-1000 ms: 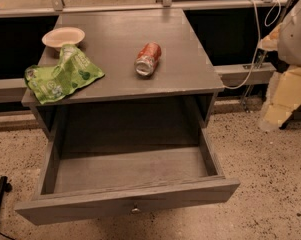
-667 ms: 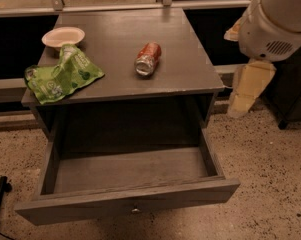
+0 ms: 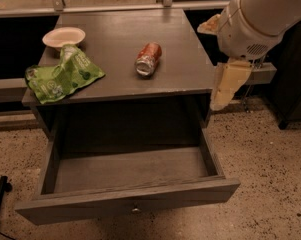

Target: Place coke can into top drawer

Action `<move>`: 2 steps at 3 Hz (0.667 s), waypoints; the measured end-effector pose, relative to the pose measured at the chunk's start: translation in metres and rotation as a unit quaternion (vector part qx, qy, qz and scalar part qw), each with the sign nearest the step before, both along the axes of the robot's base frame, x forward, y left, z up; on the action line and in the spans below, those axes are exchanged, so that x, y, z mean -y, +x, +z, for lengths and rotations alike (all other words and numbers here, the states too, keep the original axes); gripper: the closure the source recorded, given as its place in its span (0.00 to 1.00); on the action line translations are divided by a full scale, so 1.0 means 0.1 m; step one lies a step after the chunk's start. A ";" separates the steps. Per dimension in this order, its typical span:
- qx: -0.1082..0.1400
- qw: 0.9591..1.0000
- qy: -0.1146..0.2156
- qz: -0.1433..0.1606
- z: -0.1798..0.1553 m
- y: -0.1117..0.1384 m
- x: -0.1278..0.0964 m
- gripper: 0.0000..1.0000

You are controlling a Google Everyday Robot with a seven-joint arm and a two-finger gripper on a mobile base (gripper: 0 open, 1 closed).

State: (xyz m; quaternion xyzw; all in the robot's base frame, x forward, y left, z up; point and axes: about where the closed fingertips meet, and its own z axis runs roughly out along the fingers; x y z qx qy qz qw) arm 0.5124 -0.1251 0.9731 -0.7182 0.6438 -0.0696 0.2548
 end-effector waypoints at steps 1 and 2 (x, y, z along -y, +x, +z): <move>-0.036 0.998 -0.019 0.043 -0.19 0.12 -0.09 0.00; -0.038 0.981 -0.097 0.162 -0.45 0.19 -0.48 0.00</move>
Offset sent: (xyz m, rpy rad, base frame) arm 0.0379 0.0707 -0.1089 -0.6503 0.0688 0.6694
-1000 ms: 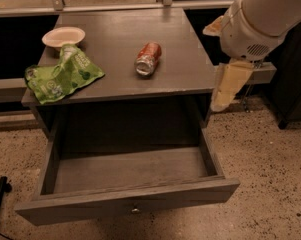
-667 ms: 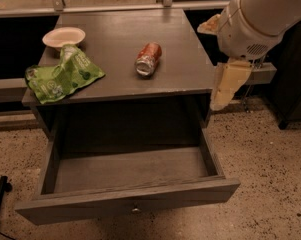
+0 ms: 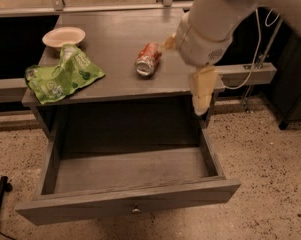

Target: Place coke can into top drawer

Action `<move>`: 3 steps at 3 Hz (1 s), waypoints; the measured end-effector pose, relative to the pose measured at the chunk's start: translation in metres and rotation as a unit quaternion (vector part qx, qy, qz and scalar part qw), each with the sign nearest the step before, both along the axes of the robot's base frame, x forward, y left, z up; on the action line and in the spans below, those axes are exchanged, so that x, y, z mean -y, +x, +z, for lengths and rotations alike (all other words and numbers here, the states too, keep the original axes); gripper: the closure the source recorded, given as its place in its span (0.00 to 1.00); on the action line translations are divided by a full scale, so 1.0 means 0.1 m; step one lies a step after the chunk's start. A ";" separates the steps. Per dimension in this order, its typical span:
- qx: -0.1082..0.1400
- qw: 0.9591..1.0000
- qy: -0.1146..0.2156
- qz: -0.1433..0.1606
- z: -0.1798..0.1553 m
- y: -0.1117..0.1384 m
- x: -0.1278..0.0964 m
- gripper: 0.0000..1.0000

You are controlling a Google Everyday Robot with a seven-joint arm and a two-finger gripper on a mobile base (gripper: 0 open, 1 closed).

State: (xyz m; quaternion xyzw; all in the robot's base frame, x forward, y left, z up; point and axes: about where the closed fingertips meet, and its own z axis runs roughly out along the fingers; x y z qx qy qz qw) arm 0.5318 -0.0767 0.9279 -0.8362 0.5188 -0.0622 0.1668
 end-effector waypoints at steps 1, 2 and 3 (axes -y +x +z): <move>0.023 0.992 -0.079 0.099 -0.22 0.08 -0.08 0.00; 0.030 0.986 -0.089 0.135 -0.22 0.07 -0.08 0.00; 0.038 0.985 -0.093 0.139 -0.18 0.09 -0.06 0.00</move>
Offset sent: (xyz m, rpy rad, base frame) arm 0.0072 0.0092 -0.0215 -0.1420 -0.0358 0.1649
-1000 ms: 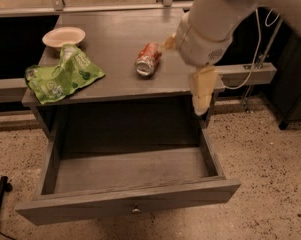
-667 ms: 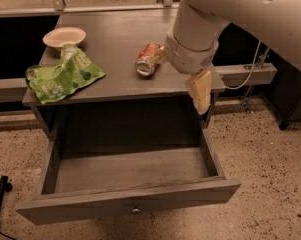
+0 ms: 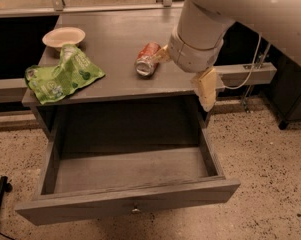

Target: Place coke can into top drawer

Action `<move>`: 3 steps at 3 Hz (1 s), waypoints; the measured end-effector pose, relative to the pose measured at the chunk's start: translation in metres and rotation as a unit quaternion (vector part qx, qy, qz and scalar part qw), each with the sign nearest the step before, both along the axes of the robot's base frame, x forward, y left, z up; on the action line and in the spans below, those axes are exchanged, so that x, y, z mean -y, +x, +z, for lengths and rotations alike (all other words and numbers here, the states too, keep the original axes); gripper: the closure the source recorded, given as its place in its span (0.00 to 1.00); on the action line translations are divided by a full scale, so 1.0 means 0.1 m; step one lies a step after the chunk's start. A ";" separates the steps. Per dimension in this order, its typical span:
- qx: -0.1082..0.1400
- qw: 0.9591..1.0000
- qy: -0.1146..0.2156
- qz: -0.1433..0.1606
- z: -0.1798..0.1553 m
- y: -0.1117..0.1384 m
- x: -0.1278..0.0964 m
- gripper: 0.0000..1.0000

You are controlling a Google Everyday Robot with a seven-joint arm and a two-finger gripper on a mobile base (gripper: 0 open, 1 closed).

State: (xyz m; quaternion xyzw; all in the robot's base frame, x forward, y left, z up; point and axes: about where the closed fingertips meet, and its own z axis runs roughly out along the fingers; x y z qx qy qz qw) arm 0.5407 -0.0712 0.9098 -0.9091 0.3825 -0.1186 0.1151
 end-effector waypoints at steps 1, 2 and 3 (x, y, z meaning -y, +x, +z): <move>0.013 0.999 -0.015 0.046 0.06 0.21 0.02 0.00; 0.040 0.987 -0.058 0.144 0.17 0.70 -0.02 0.00; 0.054 0.977 -0.081 0.191 0.19 1.00 -0.14 0.00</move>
Offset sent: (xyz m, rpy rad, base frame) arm 0.1044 0.0024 0.0307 -0.1859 -0.1301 0.4622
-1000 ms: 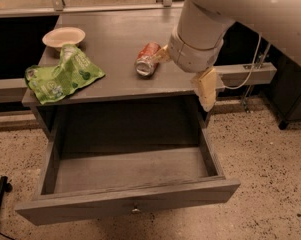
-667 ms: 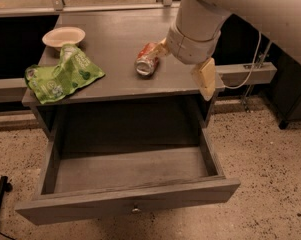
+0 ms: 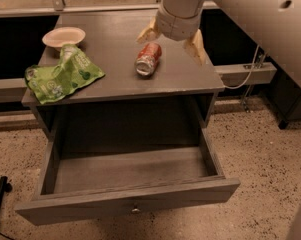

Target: Place coke can into top drawer

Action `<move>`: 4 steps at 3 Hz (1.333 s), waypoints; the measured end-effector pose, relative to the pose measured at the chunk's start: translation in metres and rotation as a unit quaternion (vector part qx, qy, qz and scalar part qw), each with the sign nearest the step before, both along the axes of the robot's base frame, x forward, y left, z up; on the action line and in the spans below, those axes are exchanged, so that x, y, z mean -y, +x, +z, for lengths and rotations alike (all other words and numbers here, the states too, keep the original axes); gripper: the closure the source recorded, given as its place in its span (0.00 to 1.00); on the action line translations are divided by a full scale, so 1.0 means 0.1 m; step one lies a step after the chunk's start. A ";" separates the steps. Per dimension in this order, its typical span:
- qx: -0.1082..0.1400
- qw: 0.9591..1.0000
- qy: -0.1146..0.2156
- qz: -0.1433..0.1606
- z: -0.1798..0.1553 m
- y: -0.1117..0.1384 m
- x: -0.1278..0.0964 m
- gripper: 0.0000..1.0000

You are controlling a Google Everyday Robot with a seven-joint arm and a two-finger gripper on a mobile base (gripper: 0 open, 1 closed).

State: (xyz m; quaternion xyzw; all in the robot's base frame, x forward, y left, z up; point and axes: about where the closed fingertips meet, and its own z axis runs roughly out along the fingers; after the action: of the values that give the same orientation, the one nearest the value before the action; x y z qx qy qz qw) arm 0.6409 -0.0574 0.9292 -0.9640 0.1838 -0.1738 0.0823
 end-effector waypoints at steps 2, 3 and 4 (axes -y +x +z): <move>-0.021 0.998 -0.023 0.048 -0.48 0.74 -0.36 0.00; -0.030 0.999 -0.025 0.037 -0.62 0.95 -0.36 0.00; -0.047 0.998 -0.034 0.007 -0.80 1.16 -0.38 0.18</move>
Offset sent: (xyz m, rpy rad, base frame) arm 0.0880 0.0468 -0.0524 -0.0472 0.0491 0.1483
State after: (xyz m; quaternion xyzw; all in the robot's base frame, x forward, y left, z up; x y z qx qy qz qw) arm 0.7565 -0.0195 0.8489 -0.9746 0.1747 -0.1335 0.0417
